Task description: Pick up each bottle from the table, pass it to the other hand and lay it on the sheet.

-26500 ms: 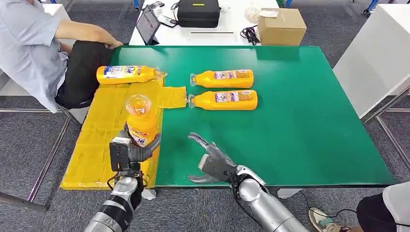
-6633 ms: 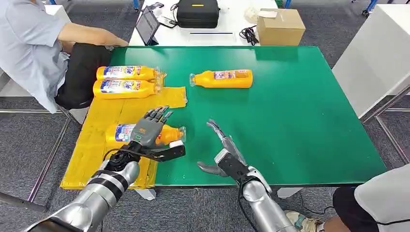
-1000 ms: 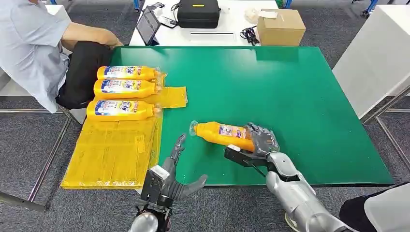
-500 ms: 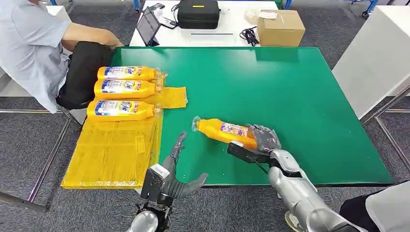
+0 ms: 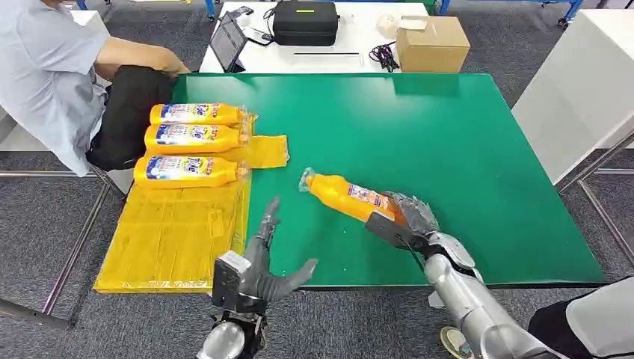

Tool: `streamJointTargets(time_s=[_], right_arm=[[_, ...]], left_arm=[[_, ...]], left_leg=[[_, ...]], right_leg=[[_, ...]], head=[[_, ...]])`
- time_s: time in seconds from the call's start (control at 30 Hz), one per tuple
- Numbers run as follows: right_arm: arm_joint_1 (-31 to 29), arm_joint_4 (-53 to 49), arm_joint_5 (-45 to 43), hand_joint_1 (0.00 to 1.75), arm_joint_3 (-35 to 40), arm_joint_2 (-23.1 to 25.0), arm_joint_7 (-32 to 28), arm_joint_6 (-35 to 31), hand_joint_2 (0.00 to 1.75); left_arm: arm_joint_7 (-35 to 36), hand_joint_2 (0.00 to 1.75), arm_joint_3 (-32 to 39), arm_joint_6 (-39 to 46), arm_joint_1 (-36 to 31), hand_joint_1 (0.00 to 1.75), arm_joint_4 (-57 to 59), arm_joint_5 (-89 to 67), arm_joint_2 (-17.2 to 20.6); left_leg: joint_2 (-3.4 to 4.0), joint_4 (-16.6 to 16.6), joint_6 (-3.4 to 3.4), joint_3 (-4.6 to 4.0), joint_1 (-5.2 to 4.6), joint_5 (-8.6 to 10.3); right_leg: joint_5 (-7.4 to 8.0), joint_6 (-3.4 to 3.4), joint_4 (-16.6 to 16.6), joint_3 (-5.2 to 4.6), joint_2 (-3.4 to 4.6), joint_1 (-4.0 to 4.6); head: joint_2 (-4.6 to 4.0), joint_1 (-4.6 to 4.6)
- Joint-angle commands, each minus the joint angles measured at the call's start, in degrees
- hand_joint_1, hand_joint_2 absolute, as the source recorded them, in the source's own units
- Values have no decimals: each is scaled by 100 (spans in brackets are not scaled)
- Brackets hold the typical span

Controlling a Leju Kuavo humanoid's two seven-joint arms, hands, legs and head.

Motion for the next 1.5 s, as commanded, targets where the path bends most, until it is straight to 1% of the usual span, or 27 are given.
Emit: streamJointTargets(time_s=[0.03, 0.07, 0.13, 0.27, 0.33, 0.4, 0.53, 0.6, 0.63, 0.7, 0.8, 0.83, 0.87, 1.0, 1.07, 1.1, 1.2, 1.43, 1.5], right_arm=[[1097, -2228, -1712, 175, -322, 493, -383, 995, 175], [1191, -2518, -1793, 175, -183, 530, -372, 1030, 175], [1323, -2782, -1955, 175, 24, 560, -417, 1158, 175], [1279, -2774, -2218, 175, 465, 461, -518, 1366, 175], [1212, -2750, -2348, 175, 536, 450, -557, 1507, 175], [1198, -2748, -2356, 175, 534, 450, -556, 1512, 175], [1193, -2739, -2366, 175, 527, 438, -556, 1519, 175], [1193, -2739, -2366, 175, 527, 438, -556, 1519, 175], [1193, -2739, -2366, 175, 527, 438, -556, 1519, 175], [1149, -2711, -2528, 175, 596, 421, -605, 1726, 175], [1046, -2618, -2565, 175, 751, 458, -631, 1765, 175], [1035, -2574, -2560, 175, 788, 475, -629, 1769, 175], [1039, -2551, -2538, 175, 829, 475, -630, 1736, 175], [1042, -2387, -2424, 175, 986, 474, -689, 1645, 175], [1083, -2251, -2361, 175, 1005, 484, -695, 1576, 175], [1100, -2232, -2320, 175, 1043, 480, -709, 1572, 175], [1122, -2217, -2238, 175, 1182, 500, -755, 1586, 175], [1165, -2095, -2213, 175, 1251, 561, -732, 1530, 175], [1161, -2059, -2213, 175, 1261, 575, -733, 1529, 175]], left_arm=[[127, 175, 469, -588, -162, 0, 572, 1671, 126], [191, 175, 443, -707, -138, 0, 633, 1814, 167], [255, 175, 298, -858, -153, 0, 801, 1826, 239], [378, 175, 171, -1413, -183, 0, 1091, 1983, 275], [417, 175, 105, -1614, -187, 0, 1104, 2009, 299], [417, 175, 104, -1615, -187, 0, 1105, 2009, 292], [417, 175, 108, -1617, -195, 0, 1097, 2009, 292], [417, 175, 108, -1617, -195, 0, 1097, 2009, 292], [417, 175, 108, -1617, -195, 0, 1097, 2009, 292], [480, 175, 6, -1844, -222, 0, 1130, 1952, 337], [371, 175, -9, -1984, -294, 0, 1198, 1817, 294], [12, 175, 6, -1730, -291, 0, 1087, 1573, 273], [-117, 175, -33, -1616, -292, 0, 962, 1420, 259], [-5, 175, -111, -1821, -132, 0, 282, 1513, 341], [-205, 175, -109, -1471, -82, 0, 12, 1253, 347], [-237, 175, -68, -1394, -86, 0, -26, 1261, 316], [-257, 175, 115, -1269, -112, 0, -113, 1454, 249], [-132, 175, 386, -1534, 36, 0, -425, 2107, 253], [-128, 175, 398, -1567, 10, 0, -421, 2170, 261]], left_leg=[[13, -8, -14, 12, 9, -6], [16, -5, -12, 7, 7, -6], [17, -5, -14, 0, 6, -8], [2, -8, -10, -26, 7, -3], [5, -6, -10, -27, 5, -6], [-5, -6, -7, -47, 1, 0], [1, -5, -12, -40, 1, -6], [-10, -4, -7, -52, -3, 0], [-6, -2, -14, -39, 2, -7], [-5, -5, -8, -50, -2, -1], [-1, -1, -13, -37, 4, -9], [1, -2, -11, -40, 3, -7], [1, -2, -9, -47, 1, -4], [-2, 0, -7, -54, 1, -3], [0, 0, -8, -50, 3, -5], [5, 3, -12, -41, 6, -11], [-6, -1, -7, -54, 2, -2], [3, -4, -13, -36, 8, -10], [-3, -4, -7, -49, 1, -3]], right_leg=[[-2, -16, -7, 8, 10, 10], [-2, -14, -3, 2, 12, 8], [-5, -16, -1, -3, 9, 7], [-4, -10, -4, -23, 5, 6], [-7, -12, -1, -24, 8, 4], [-3, -8, 0, -39, 2, 0], [-7, -14, -1, -32, 6, 2], [-3, -9, -1, -43, -2, -2], [-10, -17, 1, -30, 0, 3], [-3, -10, -1, -43, 3, -1], [-9, -17, 0, -29, 4, 6], [-7, -15, 1, -34, 6, 4], [-4, -11, 1, -41, 8, 1], [-3, -9, 2, -47, 5, 1], [-4, -11, 1, -41, 7, 3], [-9, -15, 2, -33, 11, 6], [-3, -9, -1, -44, 2, 3], [-8, -16, -5, -27, 8, 8], [-4, -9, -1, -41, 5, 1]], head=[[0, 0], [0, 0], [0, -2], [0, -2], [0, -2], [0, 0], [0, 0], [0, 0], [0, -2], [0, -2], [0, 0], [0, -2], [0, -2], [0, -2], [0, -2], [0, 0], [0, -2], [0, 0], [0, -2]])
